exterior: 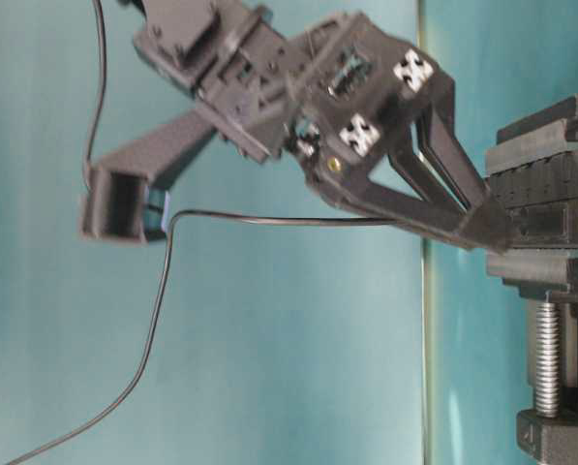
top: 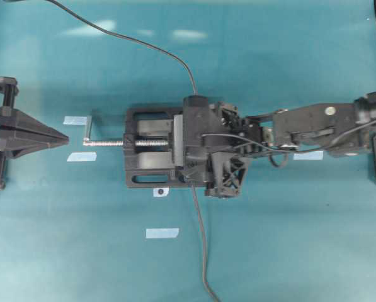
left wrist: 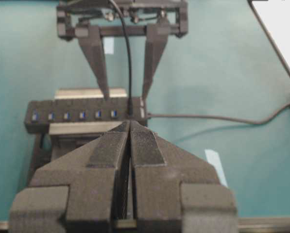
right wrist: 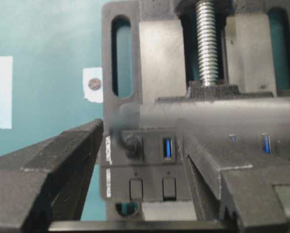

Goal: Insert the USB into the front port of the fixed hub.
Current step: 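Open the right gripper and release the inserted plug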

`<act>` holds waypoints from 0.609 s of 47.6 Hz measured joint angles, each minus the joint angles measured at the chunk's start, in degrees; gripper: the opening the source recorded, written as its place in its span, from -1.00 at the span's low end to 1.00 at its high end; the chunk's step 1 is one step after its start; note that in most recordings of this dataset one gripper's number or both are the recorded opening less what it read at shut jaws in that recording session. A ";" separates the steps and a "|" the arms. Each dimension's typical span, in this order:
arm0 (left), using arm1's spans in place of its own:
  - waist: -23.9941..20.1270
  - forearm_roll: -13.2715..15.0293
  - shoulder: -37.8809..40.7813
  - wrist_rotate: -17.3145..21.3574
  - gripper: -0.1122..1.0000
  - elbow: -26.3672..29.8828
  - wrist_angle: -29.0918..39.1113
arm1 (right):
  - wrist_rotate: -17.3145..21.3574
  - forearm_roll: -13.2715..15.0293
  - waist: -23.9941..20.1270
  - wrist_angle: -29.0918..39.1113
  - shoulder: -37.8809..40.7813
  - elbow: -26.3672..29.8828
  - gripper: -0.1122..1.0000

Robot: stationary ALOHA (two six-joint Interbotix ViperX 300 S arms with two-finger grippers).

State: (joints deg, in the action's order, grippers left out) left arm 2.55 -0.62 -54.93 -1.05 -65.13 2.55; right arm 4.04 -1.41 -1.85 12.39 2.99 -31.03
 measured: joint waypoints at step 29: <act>0.00 0.00 -0.70 0.00 -0.80 -0.44 -0.09 | 1.41 -0.26 0.00 -5.10 -5.71 -5.80 0.47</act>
State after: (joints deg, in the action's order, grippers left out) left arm 2.55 -0.62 -55.63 -1.05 -65.57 2.46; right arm 5.45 -1.67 -1.85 7.29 -2.72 -36.83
